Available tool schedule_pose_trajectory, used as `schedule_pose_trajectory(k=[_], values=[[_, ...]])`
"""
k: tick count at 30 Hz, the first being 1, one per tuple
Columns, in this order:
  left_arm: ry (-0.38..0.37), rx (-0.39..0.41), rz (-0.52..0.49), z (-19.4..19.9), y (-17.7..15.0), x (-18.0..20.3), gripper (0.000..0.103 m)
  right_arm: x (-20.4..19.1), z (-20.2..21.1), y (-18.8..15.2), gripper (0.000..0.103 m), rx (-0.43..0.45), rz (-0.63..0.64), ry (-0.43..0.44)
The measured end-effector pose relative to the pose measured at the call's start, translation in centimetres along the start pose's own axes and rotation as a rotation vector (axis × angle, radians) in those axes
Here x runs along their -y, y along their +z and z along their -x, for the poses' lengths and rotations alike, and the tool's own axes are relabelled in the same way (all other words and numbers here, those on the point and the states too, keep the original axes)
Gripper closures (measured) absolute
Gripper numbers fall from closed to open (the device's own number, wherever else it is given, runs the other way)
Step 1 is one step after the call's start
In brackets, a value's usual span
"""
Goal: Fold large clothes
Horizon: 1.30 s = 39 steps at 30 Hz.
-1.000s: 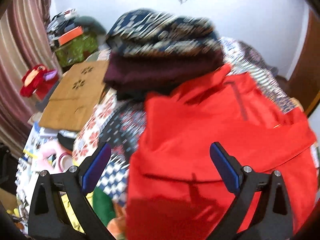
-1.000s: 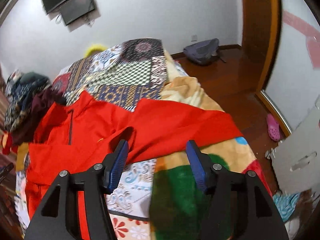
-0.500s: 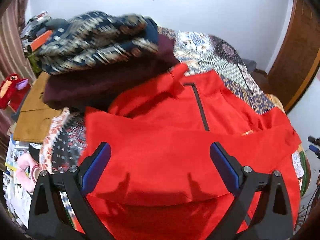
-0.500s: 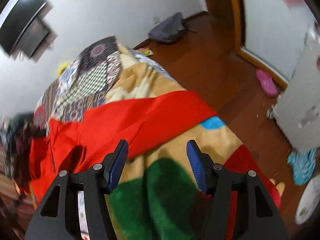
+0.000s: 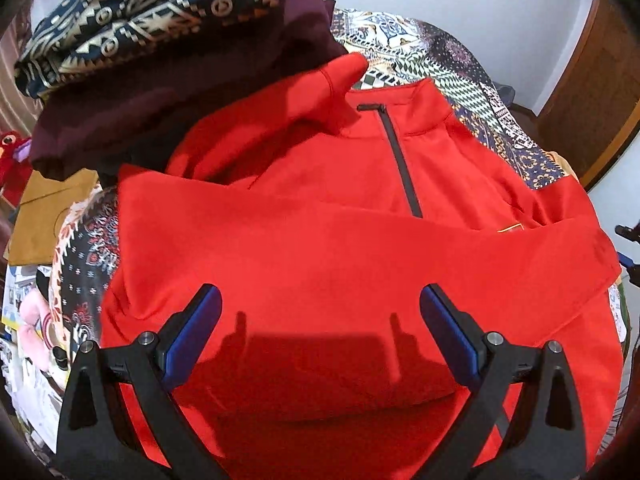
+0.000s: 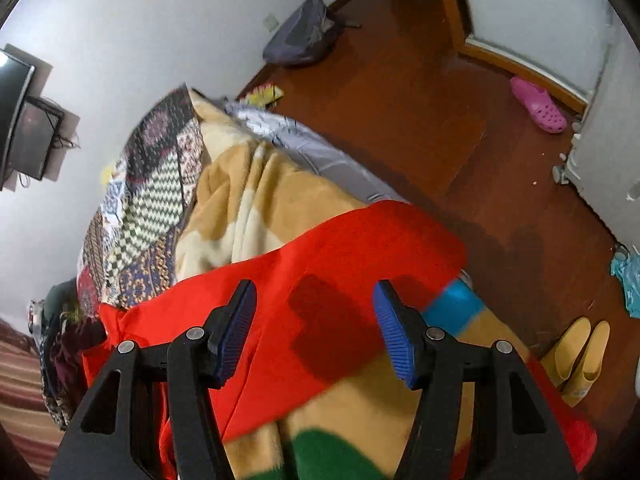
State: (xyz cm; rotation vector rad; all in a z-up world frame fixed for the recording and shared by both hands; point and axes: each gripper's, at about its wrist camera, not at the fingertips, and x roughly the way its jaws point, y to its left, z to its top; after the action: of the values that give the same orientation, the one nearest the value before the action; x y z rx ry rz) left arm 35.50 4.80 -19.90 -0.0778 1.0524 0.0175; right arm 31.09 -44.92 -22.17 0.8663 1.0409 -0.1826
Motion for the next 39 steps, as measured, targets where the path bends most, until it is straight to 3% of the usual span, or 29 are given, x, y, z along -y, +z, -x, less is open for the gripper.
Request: schedule_pose_trajectory(k=[5,6,9,12,16,21,30,35,39], values=[[-0.002,-0.019,0.000,-0.9,-0.2,0.2,0.003,0.2,-1.8,0.2,0.050,-0.008,-0.006,-0.040],[-0.001,-0.023,0.000,-1.1,-0.3,0.2,0.003,0.1,-1.8,0.2,0.061,0.001,0.001,-0.061],[-0.001,-0.034,0.004,-1.6,-0.5,0.1,0.003,0.7,-1.9,0.0,0.081,0.018,0.011,-0.102],[-0.007,-0.039,0.012,-1.8,-0.6,0.1,0.003,1.2,-1.3,0.2,0.094,0.021,0.001,-0.085],[0.000,-0.023,0.011,-1.2,-0.8,-0.1,0.003,0.5,0.0,0.3,0.097,0.035,0.024,-0.046],[0.013,0.016,0.003,0.5,-1.5,-0.5,0.003,-1.9,4.2,0.3,0.098,0.128,0.078,0.015],[0.028,0.068,-0.002,2.8,-2.4,-1.1,0.003,-13.6,13.1,-3.3,0.098,0.295,0.371,0.208],[0.038,0.102,-0.018,4.2,-3.1,-1.4,0.003,-20.5,15.1,-8.5,0.098,0.267,0.564,0.355],[0.037,0.114,-0.016,4.9,-3.6,-1.9,0.003,-24.3,13.1,-13.3,0.098,0.163,0.689,0.423]])
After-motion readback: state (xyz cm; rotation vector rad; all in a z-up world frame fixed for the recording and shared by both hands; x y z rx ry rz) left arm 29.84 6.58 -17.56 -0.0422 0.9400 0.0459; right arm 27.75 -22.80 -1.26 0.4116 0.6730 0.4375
